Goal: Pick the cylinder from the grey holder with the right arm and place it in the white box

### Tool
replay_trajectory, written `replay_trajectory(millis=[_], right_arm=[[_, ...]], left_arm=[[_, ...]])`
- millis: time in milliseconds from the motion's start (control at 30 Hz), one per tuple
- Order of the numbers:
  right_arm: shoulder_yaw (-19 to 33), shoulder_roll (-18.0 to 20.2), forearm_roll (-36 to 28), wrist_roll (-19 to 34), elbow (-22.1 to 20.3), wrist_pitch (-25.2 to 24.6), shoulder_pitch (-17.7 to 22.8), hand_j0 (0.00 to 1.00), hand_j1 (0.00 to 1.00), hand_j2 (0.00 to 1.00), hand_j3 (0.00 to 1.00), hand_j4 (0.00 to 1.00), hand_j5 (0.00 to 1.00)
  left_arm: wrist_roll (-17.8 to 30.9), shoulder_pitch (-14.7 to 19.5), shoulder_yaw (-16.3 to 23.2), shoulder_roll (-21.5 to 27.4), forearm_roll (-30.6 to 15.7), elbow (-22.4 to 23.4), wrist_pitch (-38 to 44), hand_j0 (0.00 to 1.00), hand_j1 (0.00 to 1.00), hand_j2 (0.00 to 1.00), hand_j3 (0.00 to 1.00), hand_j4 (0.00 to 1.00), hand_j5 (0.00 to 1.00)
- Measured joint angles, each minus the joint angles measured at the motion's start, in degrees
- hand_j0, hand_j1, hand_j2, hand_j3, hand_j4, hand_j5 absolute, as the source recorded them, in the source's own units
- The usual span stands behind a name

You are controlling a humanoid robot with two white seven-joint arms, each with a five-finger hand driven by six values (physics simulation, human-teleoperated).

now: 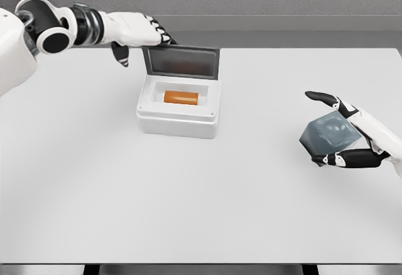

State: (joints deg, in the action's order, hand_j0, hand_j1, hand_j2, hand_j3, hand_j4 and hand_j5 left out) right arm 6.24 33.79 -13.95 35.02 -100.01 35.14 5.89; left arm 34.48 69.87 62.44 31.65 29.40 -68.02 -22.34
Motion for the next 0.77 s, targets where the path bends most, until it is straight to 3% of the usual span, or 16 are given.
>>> replay_trajectory(millis=[100,200,300,533,767], right_arm=[[0.0,0.0,0.01,0.0,0.0,0.0,-0.09,1.0,1.0,1.0,1.0,1.0,1.0],[0.0,-0.01,0.01,0.0,0.0,0.0,-0.09,1.0,1.0,1.0,1.0,1.0,1.0],[0.0,-0.01,0.01,0.0,-0.02,0.0,-0.09,1.0,1.0,1.0,1.0,1.0,1.0],[0.0,-0.01,0.01,0.0,-0.06,0.0,-0.09,1.0,1.0,1.0,1.0,1.0,1.0],[0.0,-0.01,0.01,0.0,-0.07,0.0,-0.09,1.0,1.0,1.0,1.0,1.0,1.0]], left_arm=[[0.27,-0.26,-0.91,1.61,0.97,-1.95,-1.69,1.0,1.0,1.0,1.0,1.0,1.0],[0.45,-1.58,-6.26,3.82,1.35,-3.65,-2.2,1.0,1.0,1.0,1.0,1.0,1.0],[0.51,-4.22,-8.84,6.58,0.38,-3.96,-3.09,1.0,1.0,1.0,1.0,1.0,1.0],[0.56,-12.48,-9.52,13.63,-2.33,-5.62,-7.32,1.0,1.0,1.0,1.0,1.0,1.0],[0.55,-14.76,-9.55,17.92,-2.82,-10.47,-8.01,1.0,1.0,1.0,1.0,1.0,1.0]])
